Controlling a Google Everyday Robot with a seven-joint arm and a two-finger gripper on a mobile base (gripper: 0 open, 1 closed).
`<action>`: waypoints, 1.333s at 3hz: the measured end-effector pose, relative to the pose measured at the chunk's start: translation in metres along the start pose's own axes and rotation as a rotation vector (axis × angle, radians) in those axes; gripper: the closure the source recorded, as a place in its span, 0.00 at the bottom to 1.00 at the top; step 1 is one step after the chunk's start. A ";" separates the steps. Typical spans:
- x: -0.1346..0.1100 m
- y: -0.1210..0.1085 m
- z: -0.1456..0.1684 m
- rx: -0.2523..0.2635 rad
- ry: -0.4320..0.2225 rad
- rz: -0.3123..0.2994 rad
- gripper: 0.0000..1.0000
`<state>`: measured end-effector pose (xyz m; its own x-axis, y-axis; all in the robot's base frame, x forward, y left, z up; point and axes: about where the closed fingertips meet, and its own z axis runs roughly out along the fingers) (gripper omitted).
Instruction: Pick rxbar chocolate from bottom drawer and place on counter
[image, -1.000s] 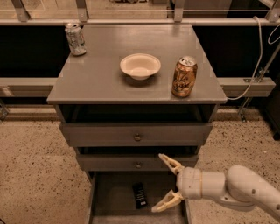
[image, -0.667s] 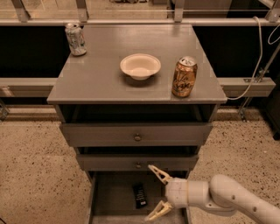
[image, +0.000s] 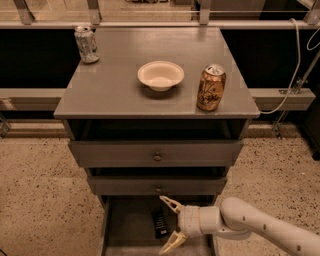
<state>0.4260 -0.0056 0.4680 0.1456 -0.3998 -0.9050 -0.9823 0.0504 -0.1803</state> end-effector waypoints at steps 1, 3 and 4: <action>0.039 -0.006 0.019 -0.040 -0.010 0.088 0.00; 0.054 -0.022 0.016 -0.094 -0.163 0.250 0.00; 0.069 -0.027 0.018 -0.095 -0.150 0.252 0.00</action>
Offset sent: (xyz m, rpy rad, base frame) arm 0.0270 -0.0238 -0.0322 0.4372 0.5159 0.1136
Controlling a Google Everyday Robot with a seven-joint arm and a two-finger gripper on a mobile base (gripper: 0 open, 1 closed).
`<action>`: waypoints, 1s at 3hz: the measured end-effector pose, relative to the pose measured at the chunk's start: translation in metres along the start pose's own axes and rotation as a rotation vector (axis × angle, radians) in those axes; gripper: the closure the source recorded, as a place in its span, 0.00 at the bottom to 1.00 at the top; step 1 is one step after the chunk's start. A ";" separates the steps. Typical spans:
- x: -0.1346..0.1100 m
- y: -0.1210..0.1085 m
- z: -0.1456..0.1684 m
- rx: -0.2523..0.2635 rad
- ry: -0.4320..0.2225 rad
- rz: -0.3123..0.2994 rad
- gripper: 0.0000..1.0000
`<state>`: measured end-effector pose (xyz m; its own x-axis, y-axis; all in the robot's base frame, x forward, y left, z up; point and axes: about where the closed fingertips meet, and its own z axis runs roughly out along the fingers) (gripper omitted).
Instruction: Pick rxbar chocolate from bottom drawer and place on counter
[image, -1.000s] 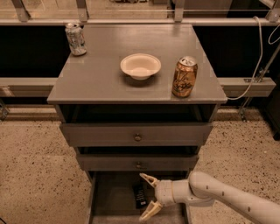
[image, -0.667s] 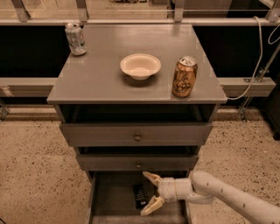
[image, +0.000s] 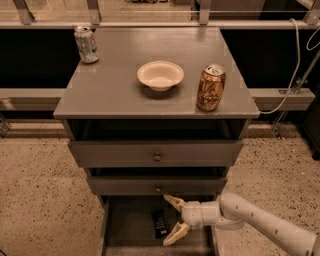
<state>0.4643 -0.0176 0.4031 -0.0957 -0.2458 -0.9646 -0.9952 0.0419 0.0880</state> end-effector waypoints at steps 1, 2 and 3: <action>0.053 -0.007 -0.014 0.096 0.046 0.034 0.00; 0.113 -0.014 -0.024 0.195 0.090 -0.025 0.00; 0.142 -0.024 -0.026 0.243 0.131 -0.115 0.00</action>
Offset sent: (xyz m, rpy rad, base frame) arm -0.0031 -0.0819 -0.1544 -0.1461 -0.1383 -0.2418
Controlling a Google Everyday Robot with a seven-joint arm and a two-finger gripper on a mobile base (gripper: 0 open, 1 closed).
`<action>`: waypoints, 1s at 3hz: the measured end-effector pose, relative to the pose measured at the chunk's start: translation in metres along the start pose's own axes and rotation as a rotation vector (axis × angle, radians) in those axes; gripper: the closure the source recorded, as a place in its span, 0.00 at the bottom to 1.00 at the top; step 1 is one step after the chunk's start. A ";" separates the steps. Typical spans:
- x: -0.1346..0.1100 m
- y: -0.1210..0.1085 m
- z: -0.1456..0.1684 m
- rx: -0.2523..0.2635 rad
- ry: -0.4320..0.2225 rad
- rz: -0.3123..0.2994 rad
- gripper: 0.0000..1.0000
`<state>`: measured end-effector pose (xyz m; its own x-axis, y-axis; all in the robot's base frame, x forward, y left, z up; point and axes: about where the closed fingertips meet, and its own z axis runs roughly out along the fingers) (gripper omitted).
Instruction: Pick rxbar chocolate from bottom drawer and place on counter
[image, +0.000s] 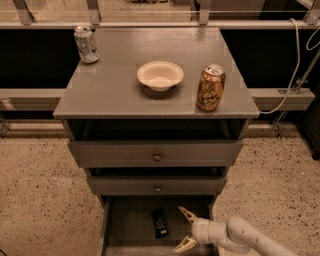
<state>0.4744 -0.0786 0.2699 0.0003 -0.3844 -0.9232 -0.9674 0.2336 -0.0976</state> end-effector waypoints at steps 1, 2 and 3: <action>0.000 0.000 0.000 0.000 0.000 0.000 0.00; 0.000 0.000 0.009 -0.021 0.017 -0.041 0.00; 0.015 -0.021 0.032 -0.006 0.079 -0.096 0.00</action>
Offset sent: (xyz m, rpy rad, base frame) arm 0.0072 0.0130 -0.0060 -0.0635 -0.0563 0.0649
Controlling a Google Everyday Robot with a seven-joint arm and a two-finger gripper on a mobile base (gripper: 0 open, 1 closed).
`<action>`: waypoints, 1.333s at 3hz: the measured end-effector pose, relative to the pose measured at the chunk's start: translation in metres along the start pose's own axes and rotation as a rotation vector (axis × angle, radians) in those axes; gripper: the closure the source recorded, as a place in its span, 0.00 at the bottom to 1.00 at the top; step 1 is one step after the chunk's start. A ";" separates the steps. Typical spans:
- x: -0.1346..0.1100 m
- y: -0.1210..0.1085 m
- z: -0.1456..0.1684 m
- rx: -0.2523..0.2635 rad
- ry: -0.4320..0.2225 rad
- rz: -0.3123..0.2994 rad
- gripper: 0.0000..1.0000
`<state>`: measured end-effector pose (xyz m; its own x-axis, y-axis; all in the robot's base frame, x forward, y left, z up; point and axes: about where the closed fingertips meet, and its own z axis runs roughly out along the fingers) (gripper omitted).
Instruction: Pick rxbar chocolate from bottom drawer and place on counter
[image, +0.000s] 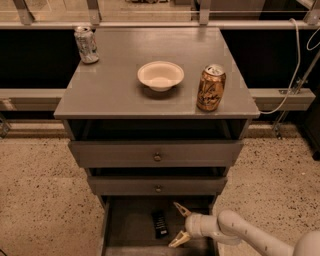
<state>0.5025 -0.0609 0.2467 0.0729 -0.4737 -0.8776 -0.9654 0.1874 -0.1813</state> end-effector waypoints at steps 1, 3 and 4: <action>0.016 -0.014 0.028 -0.004 0.010 -0.021 0.00; 0.048 -0.027 0.078 -0.073 0.018 0.001 0.00; 0.060 -0.027 0.087 -0.086 0.034 0.019 0.00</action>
Offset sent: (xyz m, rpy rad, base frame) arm 0.0636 0.0371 -0.0736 -0.0125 0.0157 0.0530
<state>0.5544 -0.0194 0.1600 0.0472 -0.5000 -0.8647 -0.9846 0.1228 -0.1247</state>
